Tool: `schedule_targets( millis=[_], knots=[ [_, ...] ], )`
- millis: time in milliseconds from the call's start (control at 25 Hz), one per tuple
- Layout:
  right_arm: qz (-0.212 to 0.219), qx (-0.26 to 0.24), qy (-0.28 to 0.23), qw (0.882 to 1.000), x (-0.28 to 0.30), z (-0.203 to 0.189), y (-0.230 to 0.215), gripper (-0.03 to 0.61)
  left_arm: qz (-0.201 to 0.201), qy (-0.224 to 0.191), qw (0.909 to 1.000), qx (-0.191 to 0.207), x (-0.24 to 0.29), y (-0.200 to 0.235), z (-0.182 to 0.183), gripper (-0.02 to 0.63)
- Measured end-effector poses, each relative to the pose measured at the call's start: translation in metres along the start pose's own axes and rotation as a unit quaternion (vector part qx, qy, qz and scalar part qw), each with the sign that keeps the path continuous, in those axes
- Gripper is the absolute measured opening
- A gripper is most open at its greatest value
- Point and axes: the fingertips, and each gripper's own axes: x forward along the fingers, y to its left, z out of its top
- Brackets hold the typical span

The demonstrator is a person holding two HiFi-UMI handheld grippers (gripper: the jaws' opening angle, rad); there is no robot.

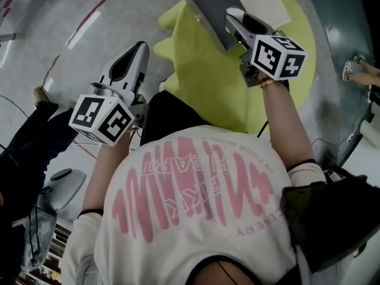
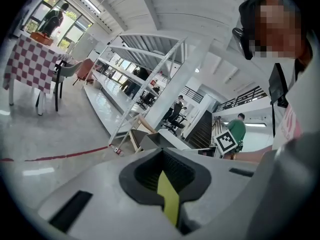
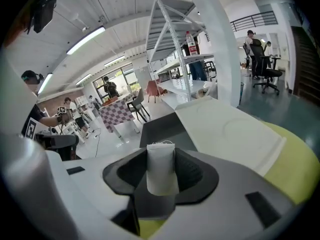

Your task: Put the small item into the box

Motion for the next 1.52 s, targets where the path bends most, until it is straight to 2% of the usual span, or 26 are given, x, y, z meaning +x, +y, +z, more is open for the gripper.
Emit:
schedule_targets(
  millis=[240,560,920,1200,1520],
  knots=[
    [-0.015,-0.016,0.037,0.999,0.013,-0.011,-0.001,0.167,0.020,-0.019,0.9996,-0.008,-0.009,0.022,0.008,0.006],
    [-0.026,-0.041,0.089,0.995,0.000,-0.036,-0.013,0.167,0.027,-0.023,0.9993,-0.012,-0.014,0.009,-0.019,0.006],
    [-0.022,-0.048,0.175,0.983,0.028,-0.025,0.019,0.168,0.032,-0.030,0.9988,-0.020,-0.036,0.037,-0.001,0.006],
    [-0.033,-0.065,0.234,0.969,0.044,-0.038,0.003,0.168,0.040,-0.030,0.9984,-0.027,-0.034,0.045,-0.006,0.006],
    [-0.035,-0.062,0.251,0.965,0.048,-0.042,-0.001,0.169,0.041,-0.026,0.9984,-0.031,-0.035,0.048,-0.012,0.006]
  ],
)
